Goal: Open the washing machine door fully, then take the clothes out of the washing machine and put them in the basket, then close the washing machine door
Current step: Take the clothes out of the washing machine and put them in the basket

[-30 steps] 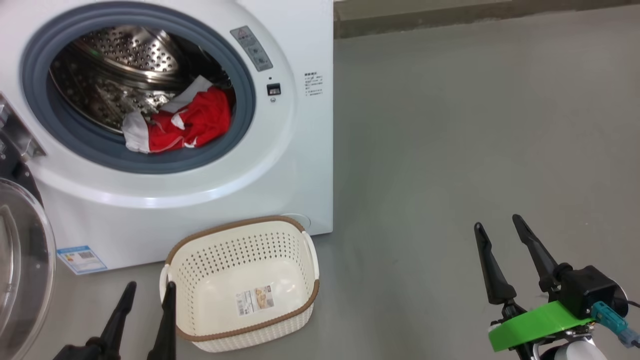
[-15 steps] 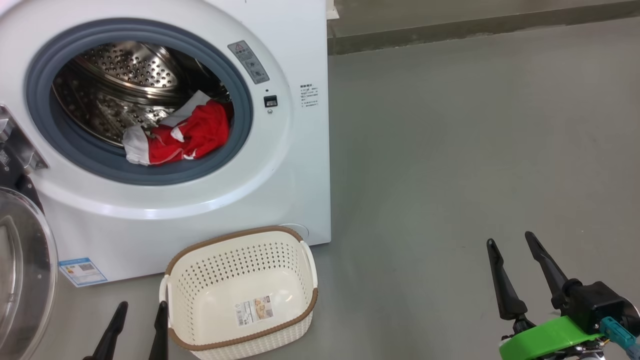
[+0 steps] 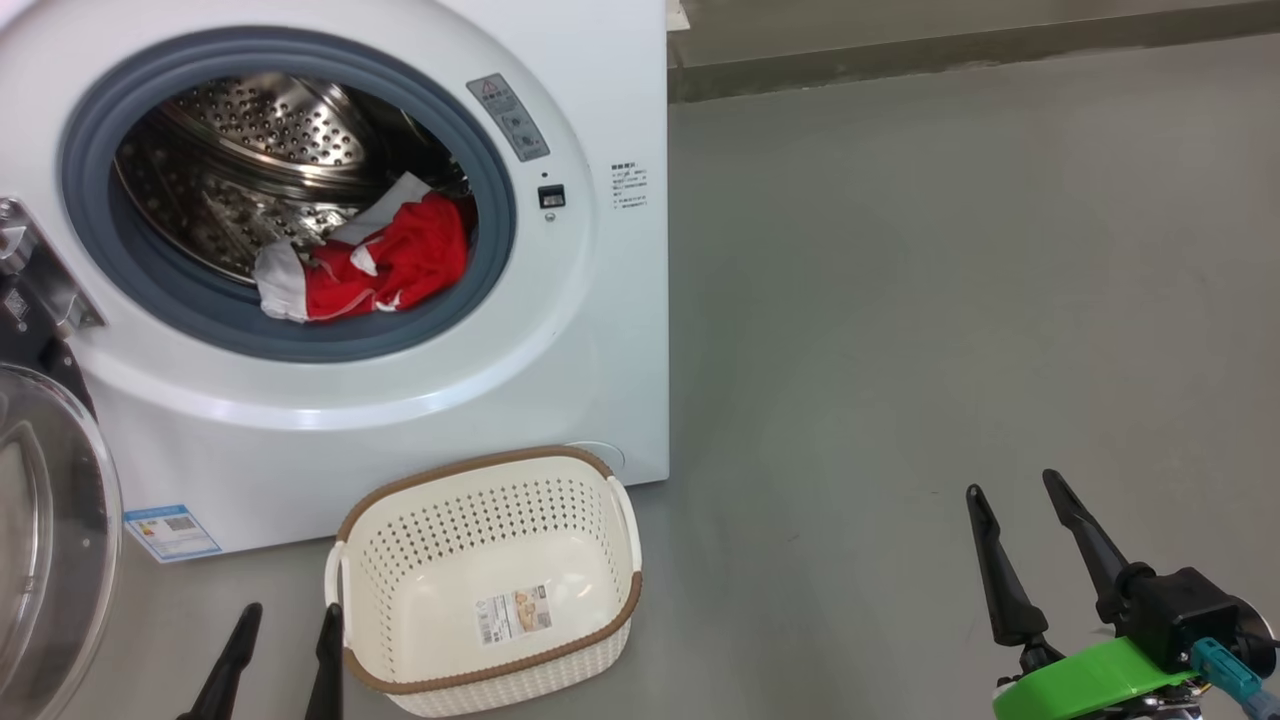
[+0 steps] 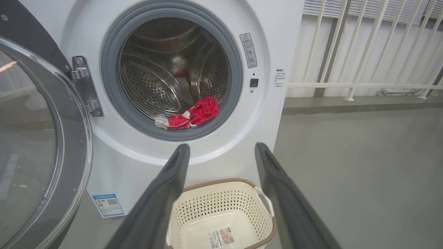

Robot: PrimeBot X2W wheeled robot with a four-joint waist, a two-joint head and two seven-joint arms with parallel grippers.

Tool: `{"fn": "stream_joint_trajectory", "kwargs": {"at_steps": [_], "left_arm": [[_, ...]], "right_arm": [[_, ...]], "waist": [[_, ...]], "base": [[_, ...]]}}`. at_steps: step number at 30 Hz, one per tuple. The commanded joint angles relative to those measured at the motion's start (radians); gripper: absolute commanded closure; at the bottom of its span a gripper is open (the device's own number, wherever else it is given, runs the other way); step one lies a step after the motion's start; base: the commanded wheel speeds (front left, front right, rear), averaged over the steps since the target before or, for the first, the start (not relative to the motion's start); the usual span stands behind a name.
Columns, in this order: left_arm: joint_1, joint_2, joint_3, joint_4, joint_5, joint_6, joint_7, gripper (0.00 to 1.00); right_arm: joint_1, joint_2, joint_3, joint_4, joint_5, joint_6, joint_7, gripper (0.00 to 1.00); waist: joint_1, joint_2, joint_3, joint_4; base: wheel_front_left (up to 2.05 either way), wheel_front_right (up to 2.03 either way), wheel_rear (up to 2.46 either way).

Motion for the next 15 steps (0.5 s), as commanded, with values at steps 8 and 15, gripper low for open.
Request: {"fn": "stream_joint_trajectory", "kwargs": {"at_steps": [8,15], "left_arm": [[-0.029,0.016,0.021,-0.027,0.007,0.012,-0.012,0.00],[-0.037,0.009,0.019,-0.039,0.000,0.014,-0.012,0.00]], "right_arm": [[-0.025,-0.009,0.033,-0.018,0.000,0.003,-0.006,0.00],[-0.028,-0.011,0.037,-0.014,0.001,0.003,-0.006,0.00]], "waist": [[0.0000,0.0000,0.013,0.013],[0.0000,0.0000,0.017,0.025]], "base": [[1.14,-1.14,0.00],[2.03,-2.03,0.00]]}}
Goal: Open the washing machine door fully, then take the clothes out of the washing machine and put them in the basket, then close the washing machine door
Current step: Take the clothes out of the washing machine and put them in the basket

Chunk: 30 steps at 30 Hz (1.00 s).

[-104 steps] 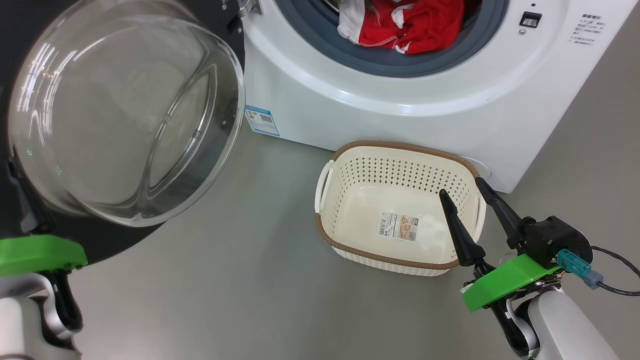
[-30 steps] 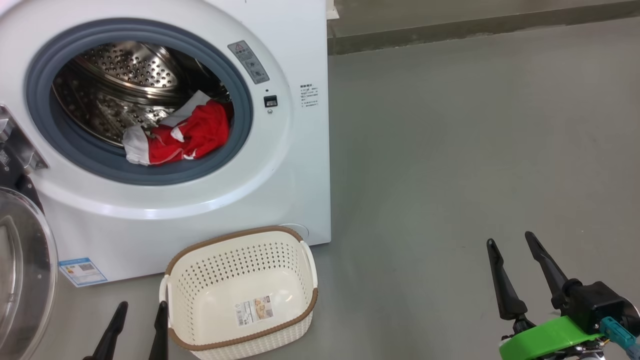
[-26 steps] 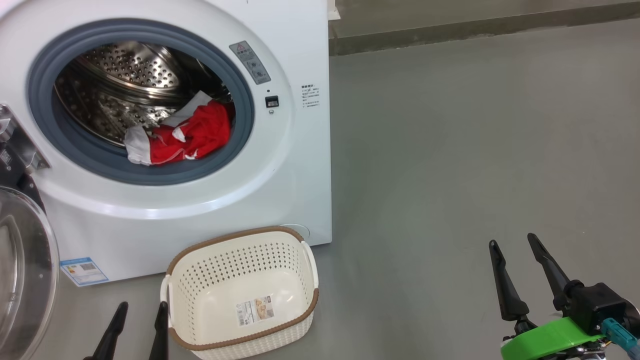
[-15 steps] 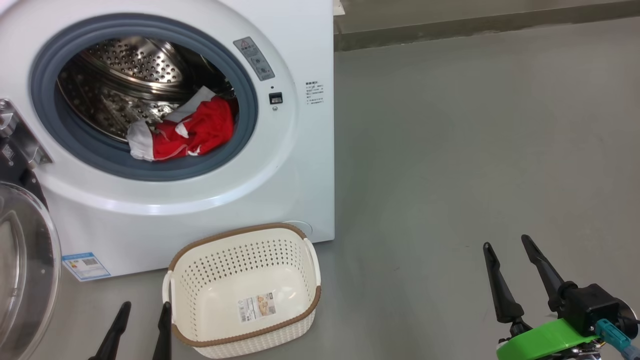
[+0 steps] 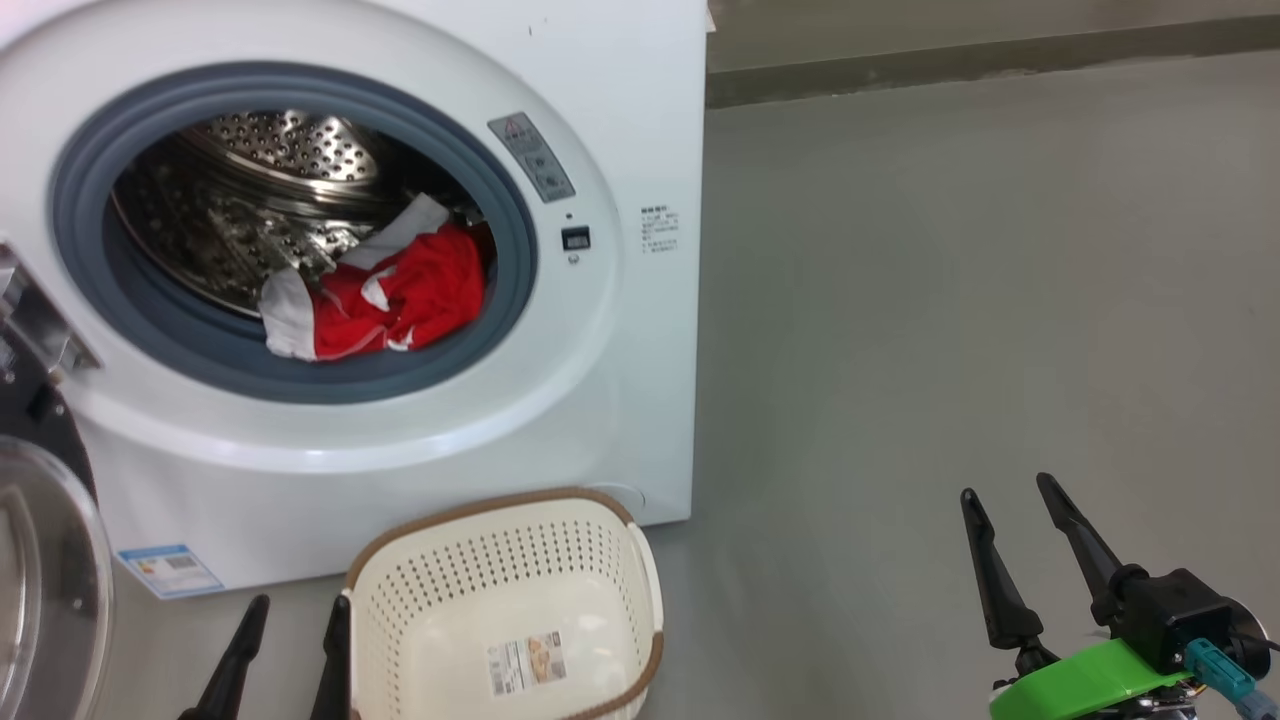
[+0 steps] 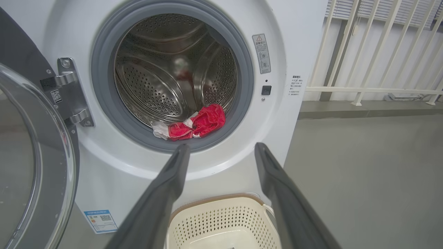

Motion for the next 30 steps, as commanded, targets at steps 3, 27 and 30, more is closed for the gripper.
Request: {"fn": "stream_joint_trajectory", "kwargs": {"at_steps": [3,27,30], "left_arm": [[-0.036,0.008,0.034,-0.049,-0.007,-0.003,-0.012,0.00],[-0.037,0.006,0.022,-0.048,0.001,0.017,-0.012,0.00],[-0.040,0.005,0.024,-0.047,-0.007,0.017,-0.012,0.00]], "right_arm": [[-0.030,-0.011,0.026,-0.021,0.000,0.003,-0.006,0.00],[-0.035,-0.017,0.030,-0.022,0.000,0.003,-0.006,0.00],[-0.036,-0.016,0.031,-0.020,0.000,0.003,-0.006,0.00]], "waist": [[0.0000,0.0000,0.003,0.007],[0.0000,0.0000,0.020,0.023],[0.0000,0.0000,0.020,0.028]], "base": [[1.95,-1.95,0.00],[0.47,-0.47,0.00],[0.00,0.00,0.00]]}}
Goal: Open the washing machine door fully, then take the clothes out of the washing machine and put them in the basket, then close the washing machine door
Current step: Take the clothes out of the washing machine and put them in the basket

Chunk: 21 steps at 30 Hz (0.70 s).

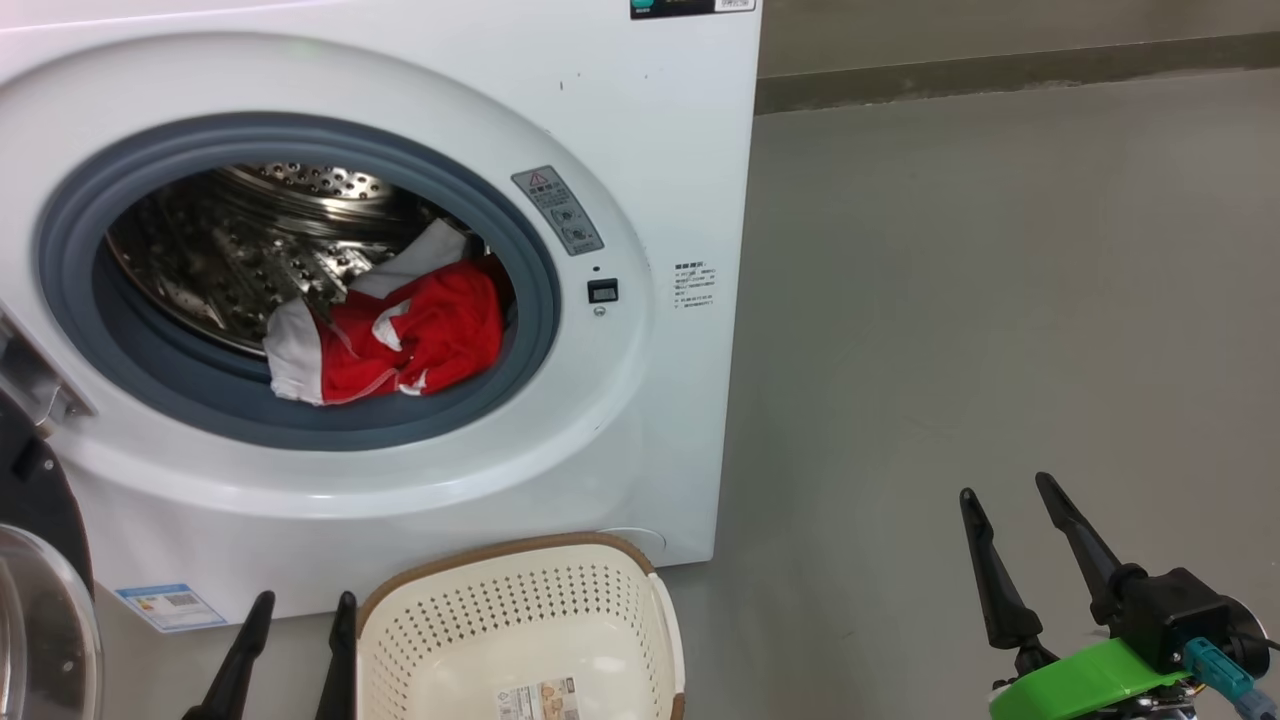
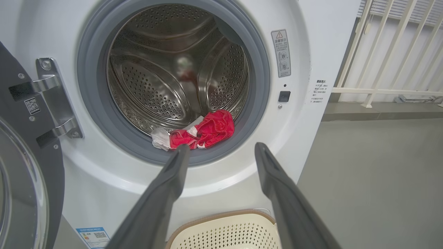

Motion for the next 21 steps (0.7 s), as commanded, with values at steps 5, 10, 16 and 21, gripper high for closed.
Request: {"fn": "stream_joint_trajectory", "kwargs": {"at_steps": [5,10,16,21], "left_arm": [[-0.045,0.005,0.040,-0.027,-0.012,0.018,-0.012,0.00],[-0.071,0.003,0.031,-0.022,0.002,0.039,-0.004,0.00],[-0.134,-0.013,0.028,-0.014,-0.009,0.063,0.002,0.00],[-0.202,-0.013,0.016,0.015,0.012,0.090,0.020,0.00]], "right_arm": [[-0.033,-0.012,0.032,-0.026,-0.002,0.003,-0.006,0.00],[-0.036,-0.015,0.031,-0.037,-0.005,0.003,-0.006,0.00],[-0.049,-0.018,0.031,-0.054,-0.005,0.003,-0.006,0.00],[-0.073,-0.025,0.041,-0.065,-0.005,0.003,-0.006,0.00]], "waist": [[0.0000,-0.0001,0.005,0.009],[0.0000,-0.0001,0.026,0.022],[0.0000,-0.0001,0.067,0.032],[0.0000,-0.0001,0.113,0.036]], "base": [[0.00,0.00,0.00],[0.00,0.00,0.00],[0.00,0.00,0.00],[0.00,0.00,0.00]]}}
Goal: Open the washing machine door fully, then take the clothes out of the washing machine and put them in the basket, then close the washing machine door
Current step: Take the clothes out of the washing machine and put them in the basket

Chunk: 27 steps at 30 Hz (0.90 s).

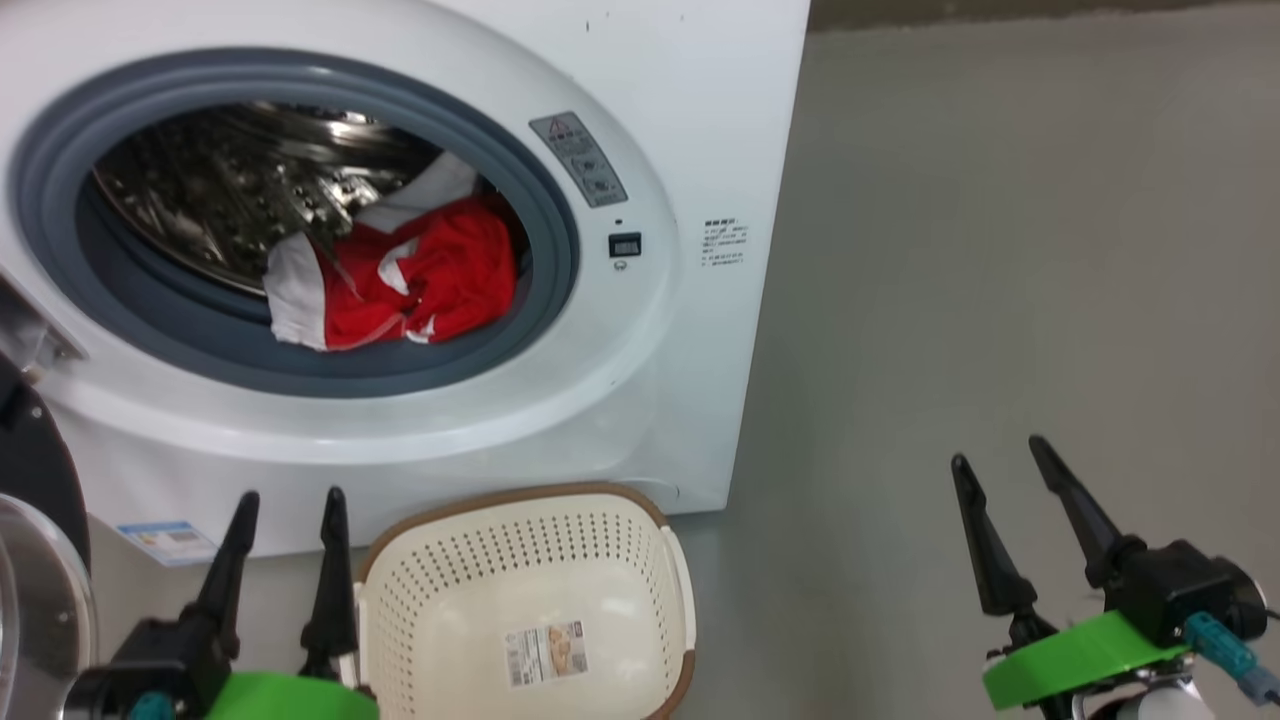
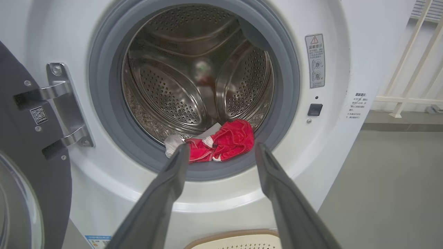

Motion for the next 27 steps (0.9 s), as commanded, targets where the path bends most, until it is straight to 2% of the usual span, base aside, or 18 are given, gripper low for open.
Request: {"fn": "stream_joint_trajectory", "kwargs": {"at_steps": [1,12,22,27], "left_arm": [[-0.049,0.010,0.029,-0.015,0.008,0.007,0.000,0.00],[-0.259,0.015,0.008,0.083,0.038,0.009,-0.027,0.00],[-0.449,0.010,0.039,0.184,0.043,0.032,-0.034,0.00],[-0.553,0.014,0.030,0.266,0.061,0.026,-0.034,0.00]], "right_arm": [[-0.043,-0.017,0.021,-0.031,-0.005,0.003,-0.006,0.00],[-0.104,-0.027,0.022,-0.065,-0.002,0.003,-0.006,0.00],[-0.169,-0.031,0.018,-0.096,0.002,0.003,-0.006,0.00],[-0.191,-0.036,0.017,-0.100,0.001,0.003,-0.006,0.00]], "waist": [[0.0000,0.0000,0.029,0.004],[0.0000,0.0000,0.147,0.001],[0.0000,0.0000,0.283,-0.006],[0.0000,0.0000,0.342,-0.003]], "base": [[0.00,0.00,0.00],[0.00,0.00,0.00],[0.00,0.00,0.00],[0.00,0.00,0.00]]}}
